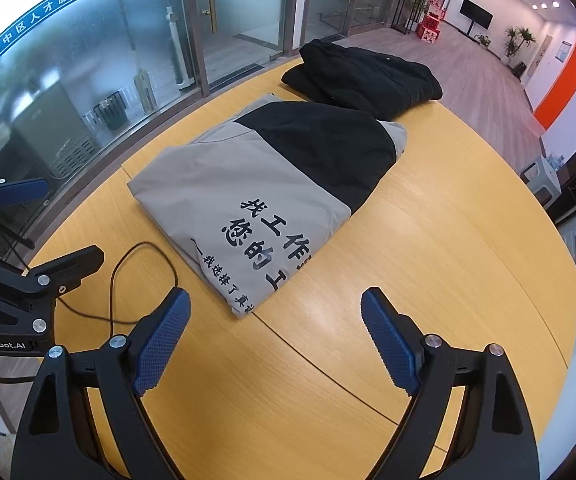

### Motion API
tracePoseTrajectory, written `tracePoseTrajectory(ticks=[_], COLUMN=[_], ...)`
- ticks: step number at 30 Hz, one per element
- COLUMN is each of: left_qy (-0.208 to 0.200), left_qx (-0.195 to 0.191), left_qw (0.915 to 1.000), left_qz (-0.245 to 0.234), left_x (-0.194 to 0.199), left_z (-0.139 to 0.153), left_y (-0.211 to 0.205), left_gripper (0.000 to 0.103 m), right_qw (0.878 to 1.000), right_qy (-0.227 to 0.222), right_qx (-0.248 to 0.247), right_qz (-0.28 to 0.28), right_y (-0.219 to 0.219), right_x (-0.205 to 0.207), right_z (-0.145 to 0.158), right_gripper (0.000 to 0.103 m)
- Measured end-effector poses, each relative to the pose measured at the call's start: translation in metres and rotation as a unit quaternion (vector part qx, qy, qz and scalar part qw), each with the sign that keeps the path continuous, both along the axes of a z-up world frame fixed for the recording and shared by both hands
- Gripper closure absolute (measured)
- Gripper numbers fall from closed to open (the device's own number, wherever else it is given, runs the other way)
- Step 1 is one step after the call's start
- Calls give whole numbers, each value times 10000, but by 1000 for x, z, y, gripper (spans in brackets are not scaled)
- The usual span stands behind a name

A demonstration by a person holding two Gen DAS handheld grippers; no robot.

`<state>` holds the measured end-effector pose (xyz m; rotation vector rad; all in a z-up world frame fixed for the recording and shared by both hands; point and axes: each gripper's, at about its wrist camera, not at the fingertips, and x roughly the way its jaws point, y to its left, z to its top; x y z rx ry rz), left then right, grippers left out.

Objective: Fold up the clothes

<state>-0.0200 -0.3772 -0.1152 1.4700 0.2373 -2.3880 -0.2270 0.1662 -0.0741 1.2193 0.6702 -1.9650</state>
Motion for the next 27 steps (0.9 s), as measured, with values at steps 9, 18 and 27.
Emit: tracePoseTrajectory(ticks=[9,18,27], left_qy=[-36,16,146], left_qx=[43,29,265], left_qw=[10000,10000,9994], left_qz=[6,32,136], left_x=[2,-4,-5], left_z=[6,8,7], left_y=[0,3,1], left_gripper=[3,3,0], right_qw=[10000,10000,10000], right_qy=[6,-12,-15], right_qx=[38,88,79], right_qz=[8,8,20], right_y=[-4,-2,-4], right_x=[-3,-5,-5], right_z=[2,0,2], right_gripper=[15,15,15])
